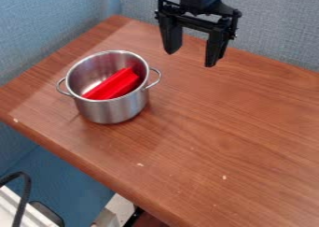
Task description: Move the red object from the metal pot to the table
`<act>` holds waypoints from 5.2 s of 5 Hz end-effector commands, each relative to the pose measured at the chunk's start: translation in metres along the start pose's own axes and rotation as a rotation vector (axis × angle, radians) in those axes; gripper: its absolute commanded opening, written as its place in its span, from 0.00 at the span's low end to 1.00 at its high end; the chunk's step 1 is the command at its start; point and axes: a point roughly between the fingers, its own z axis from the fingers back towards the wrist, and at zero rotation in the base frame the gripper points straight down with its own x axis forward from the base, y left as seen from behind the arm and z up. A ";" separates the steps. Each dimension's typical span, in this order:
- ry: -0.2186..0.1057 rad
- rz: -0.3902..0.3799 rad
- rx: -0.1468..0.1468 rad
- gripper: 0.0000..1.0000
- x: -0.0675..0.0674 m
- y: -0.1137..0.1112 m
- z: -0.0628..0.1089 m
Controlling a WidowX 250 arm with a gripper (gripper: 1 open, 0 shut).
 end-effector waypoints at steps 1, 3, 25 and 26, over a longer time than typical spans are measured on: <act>0.018 -0.002 -0.001 1.00 -0.002 0.001 -0.005; 0.051 -0.039 -0.003 1.00 -0.009 0.011 -0.012; -0.110 -0.117 0.113 1.00 -0.031 0.119 -0.056; -0.113 -0.115 0.117 1.00 -0.029 0.119 -0.058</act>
